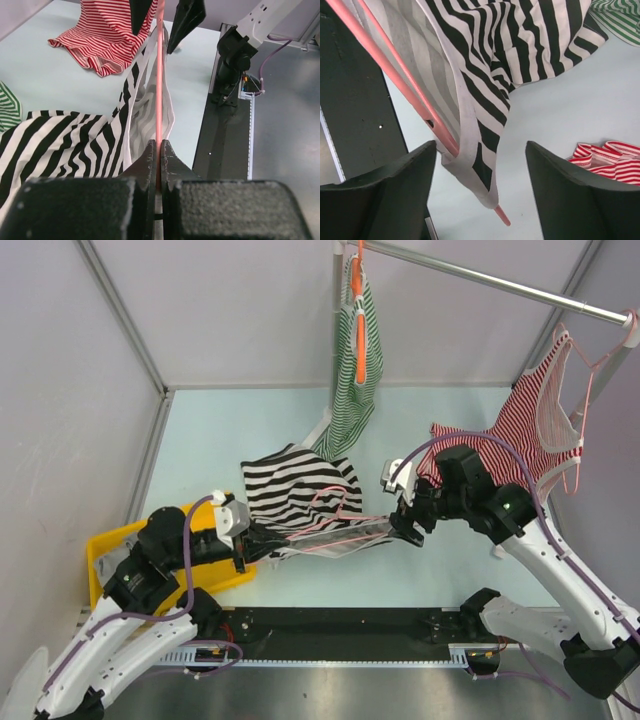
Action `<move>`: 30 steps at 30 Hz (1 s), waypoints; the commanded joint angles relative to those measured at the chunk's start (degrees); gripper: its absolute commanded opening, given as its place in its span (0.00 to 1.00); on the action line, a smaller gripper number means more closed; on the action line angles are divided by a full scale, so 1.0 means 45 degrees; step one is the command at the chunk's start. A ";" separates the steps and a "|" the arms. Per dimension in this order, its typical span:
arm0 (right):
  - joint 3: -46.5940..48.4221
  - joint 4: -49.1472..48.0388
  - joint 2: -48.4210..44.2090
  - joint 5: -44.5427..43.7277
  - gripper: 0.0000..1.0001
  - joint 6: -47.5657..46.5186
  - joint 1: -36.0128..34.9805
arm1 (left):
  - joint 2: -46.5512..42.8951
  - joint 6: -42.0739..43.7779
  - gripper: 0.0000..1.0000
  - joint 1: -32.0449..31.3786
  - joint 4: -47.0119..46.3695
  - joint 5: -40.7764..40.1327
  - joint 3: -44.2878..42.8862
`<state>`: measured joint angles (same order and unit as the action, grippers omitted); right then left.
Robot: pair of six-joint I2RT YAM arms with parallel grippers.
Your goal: Place the tank top on the hanger
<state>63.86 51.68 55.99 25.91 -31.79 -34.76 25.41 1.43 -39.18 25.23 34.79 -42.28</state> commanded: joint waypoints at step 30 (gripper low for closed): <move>-0.0616 0.0214 -0.2129 -0.1614 0.00 0.2376 -0.1123 | 0.0936 -0.0845 0.99 0.0074 -0.2559 -0.4504 -0.0662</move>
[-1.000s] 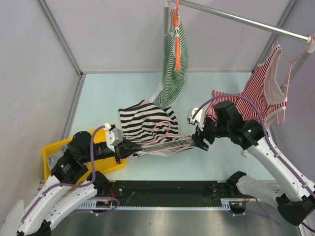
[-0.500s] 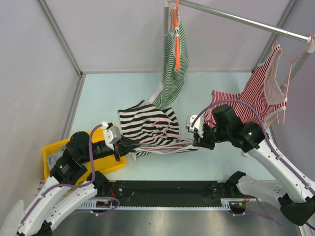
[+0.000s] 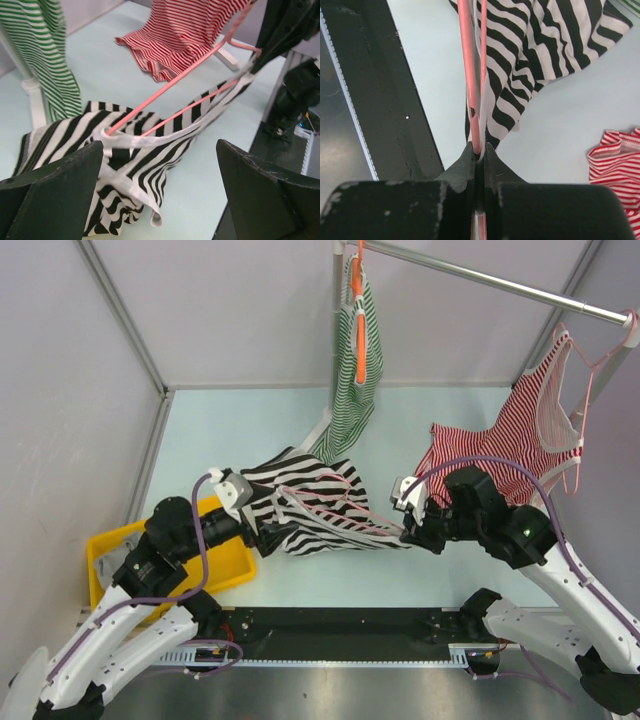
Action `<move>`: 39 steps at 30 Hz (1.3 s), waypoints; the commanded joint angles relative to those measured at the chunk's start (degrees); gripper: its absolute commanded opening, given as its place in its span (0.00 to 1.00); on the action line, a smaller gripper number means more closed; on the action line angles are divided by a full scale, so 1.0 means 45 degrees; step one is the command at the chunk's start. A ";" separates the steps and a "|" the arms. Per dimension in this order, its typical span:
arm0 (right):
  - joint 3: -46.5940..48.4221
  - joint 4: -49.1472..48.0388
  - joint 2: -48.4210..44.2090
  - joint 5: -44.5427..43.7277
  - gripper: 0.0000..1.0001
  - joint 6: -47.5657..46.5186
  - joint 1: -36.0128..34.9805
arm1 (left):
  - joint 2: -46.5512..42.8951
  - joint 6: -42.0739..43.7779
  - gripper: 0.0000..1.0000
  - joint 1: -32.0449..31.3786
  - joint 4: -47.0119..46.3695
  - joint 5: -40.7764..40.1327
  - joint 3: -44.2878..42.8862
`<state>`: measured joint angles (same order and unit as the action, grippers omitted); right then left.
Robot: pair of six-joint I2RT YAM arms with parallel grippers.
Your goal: Place the tank top on the hanger
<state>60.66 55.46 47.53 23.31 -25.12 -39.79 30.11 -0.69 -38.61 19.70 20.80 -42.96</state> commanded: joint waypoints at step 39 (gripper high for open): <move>0.3509 0.2888 -0.0270 -0.9221 0.00 0.2379 0.4018 | -0.0734 -0.0785 1.00 0.0025 -0.2601 -0.4387 0.0641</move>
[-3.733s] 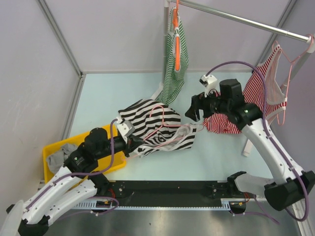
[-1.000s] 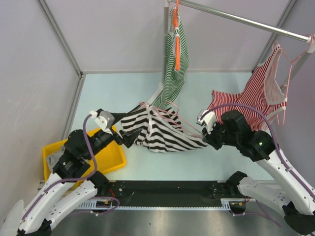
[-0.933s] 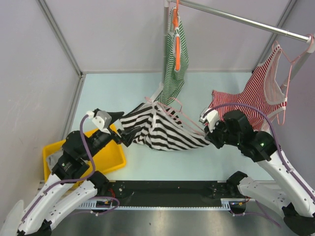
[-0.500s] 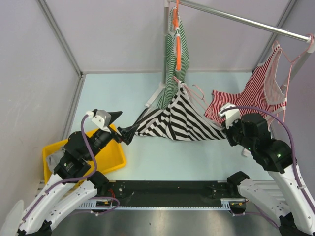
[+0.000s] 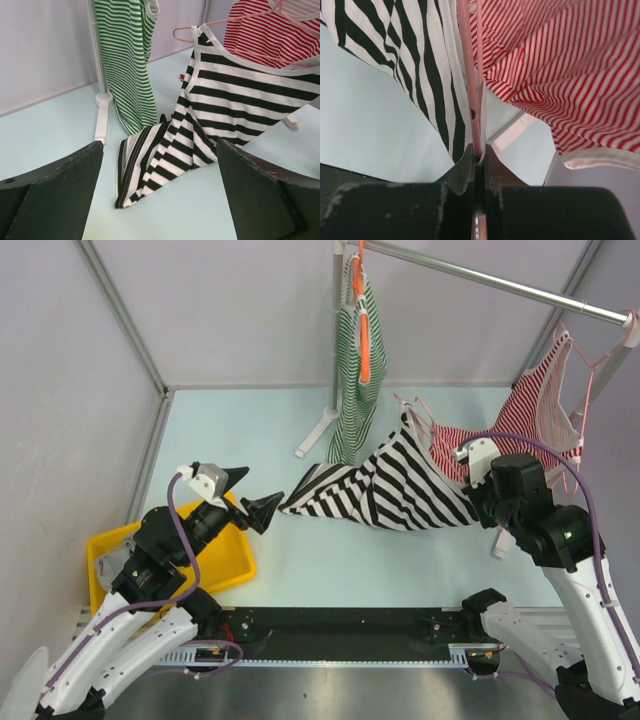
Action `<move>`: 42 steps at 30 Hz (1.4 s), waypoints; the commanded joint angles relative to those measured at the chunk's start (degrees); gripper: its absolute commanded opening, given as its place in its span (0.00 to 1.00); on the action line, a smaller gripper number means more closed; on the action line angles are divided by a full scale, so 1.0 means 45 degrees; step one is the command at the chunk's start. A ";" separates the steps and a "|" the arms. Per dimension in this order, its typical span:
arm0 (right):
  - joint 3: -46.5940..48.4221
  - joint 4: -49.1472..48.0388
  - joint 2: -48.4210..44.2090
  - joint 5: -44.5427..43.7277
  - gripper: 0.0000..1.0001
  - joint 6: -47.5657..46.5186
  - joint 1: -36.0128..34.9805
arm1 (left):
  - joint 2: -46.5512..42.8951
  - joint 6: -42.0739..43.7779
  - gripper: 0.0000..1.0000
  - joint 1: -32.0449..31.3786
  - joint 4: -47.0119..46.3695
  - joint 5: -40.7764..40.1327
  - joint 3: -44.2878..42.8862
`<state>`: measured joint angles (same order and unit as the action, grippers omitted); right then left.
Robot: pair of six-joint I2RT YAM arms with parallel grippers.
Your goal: Place the tank top on the hanger
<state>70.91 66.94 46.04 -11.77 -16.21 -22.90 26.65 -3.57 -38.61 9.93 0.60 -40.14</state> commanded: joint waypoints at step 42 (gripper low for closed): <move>1.0665 0.0380 0.6134 0.1694 0.00 0.2351 0.4479 | -0.0787 -0.0163 0.99 0.0026 -0.0137 0.0628 0.0131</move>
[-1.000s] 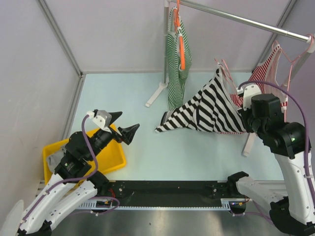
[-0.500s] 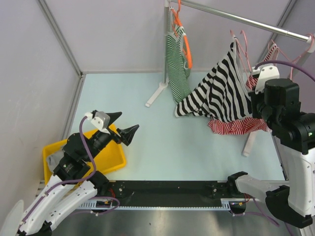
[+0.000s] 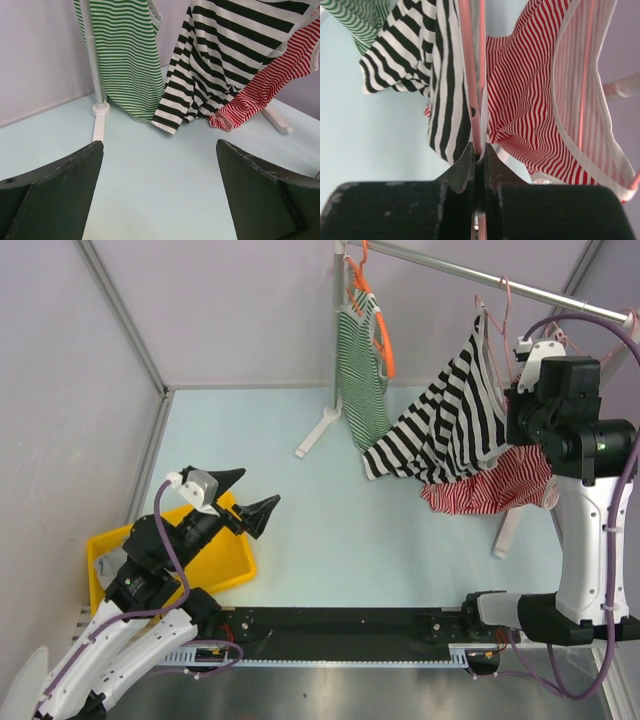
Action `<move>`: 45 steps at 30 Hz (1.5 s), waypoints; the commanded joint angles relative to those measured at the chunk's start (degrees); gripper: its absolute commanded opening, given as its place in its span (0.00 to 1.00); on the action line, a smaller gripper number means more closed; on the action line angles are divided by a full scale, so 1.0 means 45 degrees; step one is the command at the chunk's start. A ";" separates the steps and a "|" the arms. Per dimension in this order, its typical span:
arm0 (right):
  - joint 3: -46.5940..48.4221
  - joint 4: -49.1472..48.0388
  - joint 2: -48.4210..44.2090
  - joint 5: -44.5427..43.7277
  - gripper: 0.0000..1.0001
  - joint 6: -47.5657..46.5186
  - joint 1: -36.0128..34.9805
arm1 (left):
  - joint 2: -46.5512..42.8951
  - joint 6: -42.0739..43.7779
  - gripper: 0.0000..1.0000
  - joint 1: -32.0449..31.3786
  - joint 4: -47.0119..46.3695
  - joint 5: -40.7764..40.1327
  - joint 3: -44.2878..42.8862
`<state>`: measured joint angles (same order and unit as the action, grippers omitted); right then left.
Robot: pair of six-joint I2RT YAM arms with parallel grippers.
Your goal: Place the tank top on the hanger
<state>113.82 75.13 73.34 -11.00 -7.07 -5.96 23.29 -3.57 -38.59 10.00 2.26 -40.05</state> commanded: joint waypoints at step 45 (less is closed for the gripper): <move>-0.2344 -0.2048 -0.1298 0.5454 0.27 0.2118 0.5445 | 0.0274 -0.0417 0.99 0.0040 -0.0172 0.1333 0.0151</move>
<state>103.07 69.89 69.38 13.47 1.54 18.11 24.47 -4.54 -38.59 9.98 7.73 -39.20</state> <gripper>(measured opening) 0.110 0.994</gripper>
